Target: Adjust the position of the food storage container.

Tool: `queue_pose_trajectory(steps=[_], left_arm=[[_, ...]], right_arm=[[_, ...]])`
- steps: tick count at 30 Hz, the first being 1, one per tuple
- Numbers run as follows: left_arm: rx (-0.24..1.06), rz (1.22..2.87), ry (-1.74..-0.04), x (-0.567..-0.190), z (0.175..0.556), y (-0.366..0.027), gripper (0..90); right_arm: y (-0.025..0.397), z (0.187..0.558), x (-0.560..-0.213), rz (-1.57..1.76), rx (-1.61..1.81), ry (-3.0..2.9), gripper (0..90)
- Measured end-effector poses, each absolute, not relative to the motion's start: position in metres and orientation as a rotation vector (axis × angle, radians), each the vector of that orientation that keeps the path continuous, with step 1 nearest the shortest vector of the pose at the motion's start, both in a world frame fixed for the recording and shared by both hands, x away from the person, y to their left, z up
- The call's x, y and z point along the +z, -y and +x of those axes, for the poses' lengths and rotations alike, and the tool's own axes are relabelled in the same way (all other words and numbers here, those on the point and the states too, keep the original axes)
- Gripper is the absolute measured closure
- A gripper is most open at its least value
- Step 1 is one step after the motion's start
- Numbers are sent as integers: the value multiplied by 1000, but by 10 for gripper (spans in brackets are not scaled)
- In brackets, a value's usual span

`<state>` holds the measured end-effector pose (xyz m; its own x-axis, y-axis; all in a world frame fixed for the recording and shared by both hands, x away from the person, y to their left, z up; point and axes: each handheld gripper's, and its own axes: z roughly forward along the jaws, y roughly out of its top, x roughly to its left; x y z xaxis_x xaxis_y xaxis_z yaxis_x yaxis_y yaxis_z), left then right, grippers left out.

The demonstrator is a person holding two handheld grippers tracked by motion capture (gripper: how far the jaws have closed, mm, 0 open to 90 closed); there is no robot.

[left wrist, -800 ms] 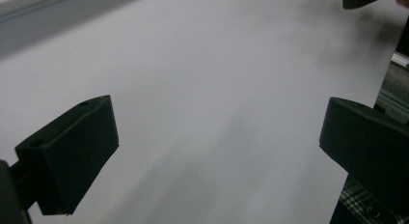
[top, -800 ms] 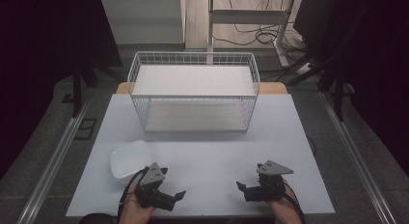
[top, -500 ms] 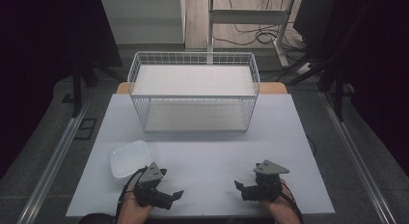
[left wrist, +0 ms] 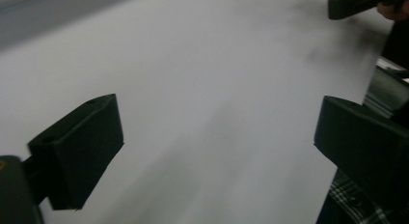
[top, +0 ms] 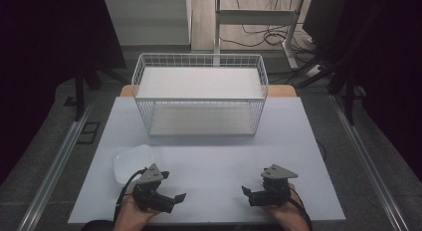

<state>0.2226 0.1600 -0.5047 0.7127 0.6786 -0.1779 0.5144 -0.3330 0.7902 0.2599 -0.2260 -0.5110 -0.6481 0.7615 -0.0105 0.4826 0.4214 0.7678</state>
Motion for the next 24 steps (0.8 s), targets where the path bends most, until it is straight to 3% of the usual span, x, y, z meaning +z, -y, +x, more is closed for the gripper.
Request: queue_pose_trajectory(steps=[6, 12, 17, 18, 24], left_arm=[[307, 1954, -977, -489, 221, -190, 283], [436, 1897, -1074, -483, 220, -231, 384], [512, 1843, -1132, -479, 217, -260, 508], [529, 1819, -1166, -480, 216, -272, 568], [519, 1733, -1254, -490, 216, -303, 696]], right_arm=[[227, 260, -509, 1065, 1084, -2319, 13], [225, 259, -510, 1055, 1083, -2323, 24], [225, 260, -510, 1057, 1087, -2322, 39], [225, 260, -509, 1063, 1097, -2318, 47], [226, 260, -508, 1055, 1091, -2339, 56]])
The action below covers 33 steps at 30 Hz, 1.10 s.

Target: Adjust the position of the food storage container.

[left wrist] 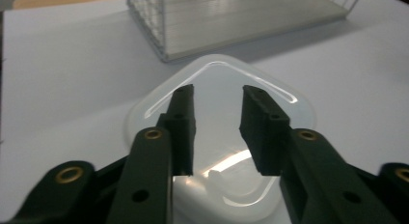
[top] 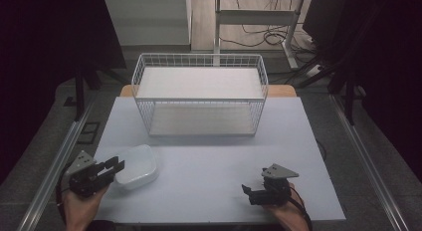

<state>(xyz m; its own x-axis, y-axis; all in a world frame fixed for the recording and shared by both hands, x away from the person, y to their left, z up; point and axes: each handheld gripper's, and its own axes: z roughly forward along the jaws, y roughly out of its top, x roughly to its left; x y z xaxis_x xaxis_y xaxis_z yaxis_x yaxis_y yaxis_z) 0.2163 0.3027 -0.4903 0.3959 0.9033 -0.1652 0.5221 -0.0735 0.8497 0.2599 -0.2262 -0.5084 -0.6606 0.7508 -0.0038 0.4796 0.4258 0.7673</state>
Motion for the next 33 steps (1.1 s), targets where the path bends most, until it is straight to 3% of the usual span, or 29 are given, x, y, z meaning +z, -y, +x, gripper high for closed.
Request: queue_pose_trajectory(steps=[8, 11, 14, 29, 33], left_arm=[[578, 1768, -1443, -514, 223, -329, 869], [534, 1753, -1465, -518, 226, -333, 895], [457, 1763, -1462, -524, 231, -329, 900], [350, 1790, -1419, -529, 248, -302, 900], [322, 1792, -1404, -530, 251, -296, 900]], right_arm=[[228, 261, -508, 1063, 1097, -2375, 62], [228, 261, -508, 1065, 1098, -2377, 63], [227, 261, -508, 1069, 1096, -2376, 66], [222, 264, -507, 1093, 1047, -2377, 46], [217, 267, -510, 1074, 1008, -2416, 88]])
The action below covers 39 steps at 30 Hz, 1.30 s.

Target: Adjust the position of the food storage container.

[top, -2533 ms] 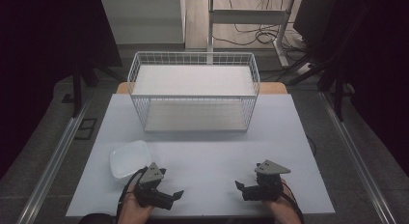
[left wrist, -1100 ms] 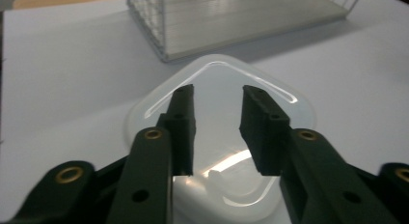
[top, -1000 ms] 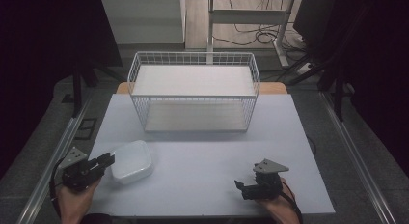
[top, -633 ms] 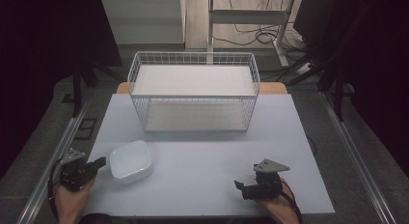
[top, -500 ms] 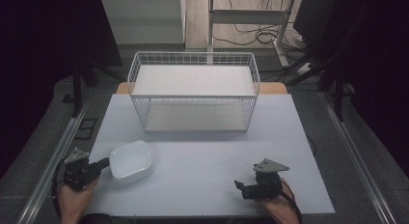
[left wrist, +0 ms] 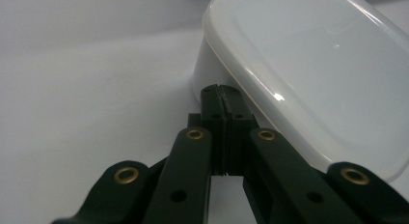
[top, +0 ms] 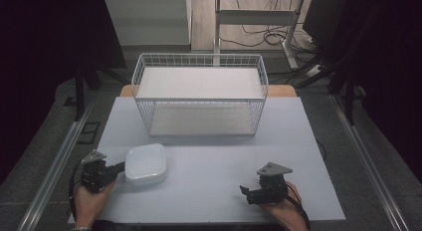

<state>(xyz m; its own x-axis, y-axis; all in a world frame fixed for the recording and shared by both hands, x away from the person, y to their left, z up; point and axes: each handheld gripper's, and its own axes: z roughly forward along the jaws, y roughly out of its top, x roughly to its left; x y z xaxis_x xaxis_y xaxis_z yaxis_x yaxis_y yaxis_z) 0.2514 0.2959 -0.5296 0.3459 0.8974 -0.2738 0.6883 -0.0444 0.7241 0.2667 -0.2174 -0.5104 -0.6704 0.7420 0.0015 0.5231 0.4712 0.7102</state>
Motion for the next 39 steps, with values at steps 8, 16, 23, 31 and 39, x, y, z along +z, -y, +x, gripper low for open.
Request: queue_pose_trajectory(steps=[8, 16, 23, 31, 39], left_arm=[[281, 1813, -1362, -529, 259, -278, 900], [253, 1861, -1308, -528, 267, -254, 900], [233, 1892, -1272, -527, 273, -235, 900], [194, 1949, -1183, -524, 280, -200, 900], [158, 1979, -1109, -523, 290, -166, 900]], right_arm=[[200, 275, -505, 1014, 1048, -2445, 261], [170, 285, -499, 1023, 1125, -2529, 459], [143, 303, -499, 950, 1142, -2576, 779], [126, 315, -503, 950, 1181, -2561, 892], [138, 321, -502, 1009, 1184, -2545, 893]])
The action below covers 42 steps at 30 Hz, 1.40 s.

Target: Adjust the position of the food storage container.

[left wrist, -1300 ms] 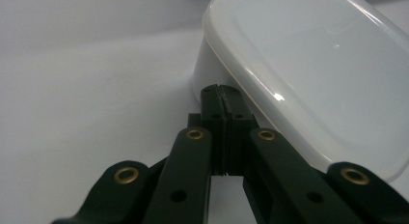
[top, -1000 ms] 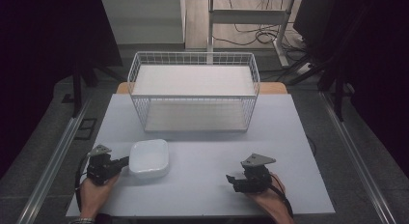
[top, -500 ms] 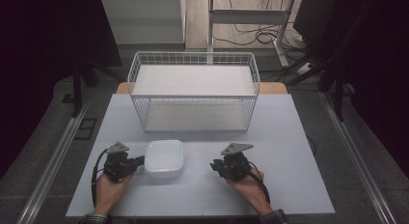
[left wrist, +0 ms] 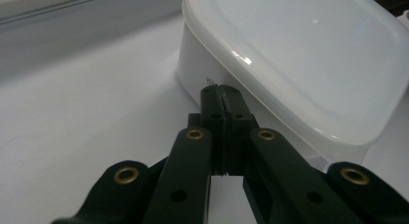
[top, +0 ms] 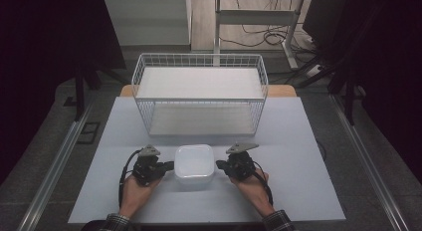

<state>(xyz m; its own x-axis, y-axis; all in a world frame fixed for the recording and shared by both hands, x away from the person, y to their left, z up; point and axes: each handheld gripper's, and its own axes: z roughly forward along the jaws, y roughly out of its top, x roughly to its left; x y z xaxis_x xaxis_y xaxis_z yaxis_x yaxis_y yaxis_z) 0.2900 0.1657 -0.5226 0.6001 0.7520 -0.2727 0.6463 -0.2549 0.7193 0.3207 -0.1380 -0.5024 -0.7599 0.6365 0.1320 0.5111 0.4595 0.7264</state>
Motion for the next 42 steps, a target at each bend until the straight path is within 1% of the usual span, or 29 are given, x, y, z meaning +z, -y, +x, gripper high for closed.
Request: queue_pose_trajectory(steps=[6, 12, 17, 18, 19, 20, 21, 24, 25, 26, 27, 28, 29, 30, 31, 32, 33, 35, 36, 42], left_arm=[[151, 1991, -1089, -523, 294, -151, 900], [141, 1996, -1065, -522, 297, -138, 900], [164, 1998, -1057, -520, 298, -138, 893], [181, 2001, -1057, -519, 297, -139, 834], [199, 2003, -1055, -518, 297, -141, 834], [210, 1997, -1057, -516, 296, -143, 744], [214, 1992, -1057, -515, 296, -145, 744], [223, 1981, -1054, -512, 295, -150, 614], [226, 1975, -1050, -511, 293, -153, 526], [226, 1975, -1050, -511, 293, -153, 488], [228, 1970, -1048, -510, 292, -154, 488], [229, 1965, -1045, -509, 291, -156, 452], [228, 1963, -1036, -509, 289, -158, 374], [228, 1963, -1036, -509, 289, -158, 343], [218, 1953, -1024, -510, 288, -161, 307], [218, 1953, -1024, -510, 288, -161, 273], [208, 1953, -1021, -511, 287, -163, 273], [184, 1943, -1017, -512, 285, -167, 224], [173, 1938, -1015, -513, 284, -169, 198], [170, 1949, -1031, -517, 278, -177, 112]], right_arm=[[150, 321, -501, 1037, 1149, -2534, 893], [161, 313, -498, 1040, 1097, -2524, 893], [163, 314, -500, 1031, 1069, -2523, 891], [164, 313, -498, 1019, 1064, -2511, 874], [164, 313, -498, 1019, 1064, -2511, 874], [167, 312, -497, 994, 1046, -2488, 839], [167, 312, -497, 994, 1046, -2488, 839], [176, 312, -493, 990, 1051, -2463, 781], [182, 311, -491, 993, 1065, -2451, 725], [182, 311, -491, 993, 1065, -2451, 725], [185, 310, -490, 991, 1072, -2445, 699], [188, 309, -489, 996, 1079, -2436, 669], [192, 307, -487, 987, 1089, -2428, 592], [192, 307, -487, 987, 1089, -2428, 592], [195, 305, -486, 980, 1103, -2418, 522], [195, 305, -486, 980, 1103, -2418, 522], [196, 304, -486, 979, 1108, -2418, 483], [197, 302, -485, 977, 1119, -2410, 401], [198, 302, -485, 973, 1122, -2410, 376], [199, 296, -484, 944, 1136, -2401, 190]])
